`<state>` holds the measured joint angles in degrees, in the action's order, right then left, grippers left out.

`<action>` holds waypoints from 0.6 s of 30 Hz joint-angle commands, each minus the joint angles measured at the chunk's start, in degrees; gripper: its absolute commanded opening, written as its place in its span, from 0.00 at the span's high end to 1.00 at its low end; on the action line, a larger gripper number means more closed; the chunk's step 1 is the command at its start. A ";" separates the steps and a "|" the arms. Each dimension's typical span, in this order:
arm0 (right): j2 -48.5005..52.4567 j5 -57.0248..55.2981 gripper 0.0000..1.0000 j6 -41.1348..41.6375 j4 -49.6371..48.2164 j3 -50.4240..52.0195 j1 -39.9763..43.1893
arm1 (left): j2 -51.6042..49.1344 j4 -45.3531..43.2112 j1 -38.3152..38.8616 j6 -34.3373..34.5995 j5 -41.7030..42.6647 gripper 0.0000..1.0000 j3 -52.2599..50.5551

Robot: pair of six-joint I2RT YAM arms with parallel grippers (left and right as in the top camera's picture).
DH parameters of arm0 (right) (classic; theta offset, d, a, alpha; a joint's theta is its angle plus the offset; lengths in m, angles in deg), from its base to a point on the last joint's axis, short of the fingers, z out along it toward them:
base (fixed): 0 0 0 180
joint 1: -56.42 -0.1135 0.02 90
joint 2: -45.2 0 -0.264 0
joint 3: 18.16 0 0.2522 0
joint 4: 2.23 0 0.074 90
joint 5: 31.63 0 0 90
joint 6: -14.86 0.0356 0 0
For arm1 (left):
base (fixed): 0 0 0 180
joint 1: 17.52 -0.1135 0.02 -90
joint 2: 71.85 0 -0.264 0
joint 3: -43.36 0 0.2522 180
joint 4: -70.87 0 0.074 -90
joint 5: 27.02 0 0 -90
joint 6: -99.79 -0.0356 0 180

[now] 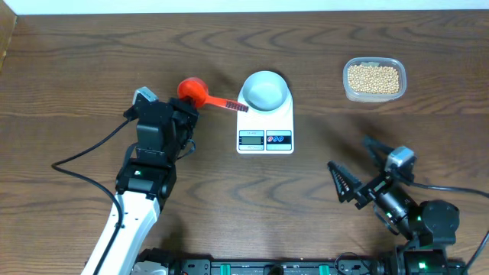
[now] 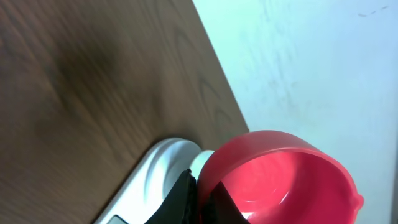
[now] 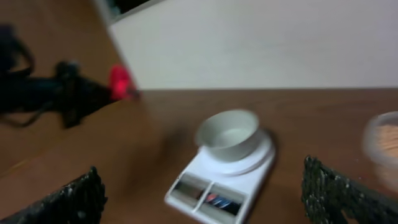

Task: Scoop item into bowl and weigh 50g on scale

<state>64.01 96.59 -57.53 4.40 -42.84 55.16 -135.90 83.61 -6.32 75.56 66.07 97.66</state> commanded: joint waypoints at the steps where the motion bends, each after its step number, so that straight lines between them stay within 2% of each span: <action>1: 2.01 7.74 0.01 0.79 1.33 -0.63 -0.28 | 0.61 -1.09 1.90 0.96 -0.04 0.93 1.27; 3: 2.73 7.74 0.01 0.83 2.14 -0.63 -0.28 | 0.61 -1.31 3.08 0.98 -0.07 0.93 1.27; 7: 2.99 7.52 0.01 1.05 -2.71 -0.63 -0.31 | 0.61 -1.33 4.81 0.98 -0.07 0.93 1.27; 13: 4.35 -2.32 0.01 1.07 -11.19 -0.68 -0.28 | 0.59 -2.40 6.32 0.98 -0.09 0.93 1.27; 18: 10.21 -0.70 0.01 2.27 -13.68 -1.92 -0.31 | 0.44 -3.85 8.09 1.01 -0.09 0.93 1.27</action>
<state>71.03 96.67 -56.44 -9.11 -43.08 55.16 -135.90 80.53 0.72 76.02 66.07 97.66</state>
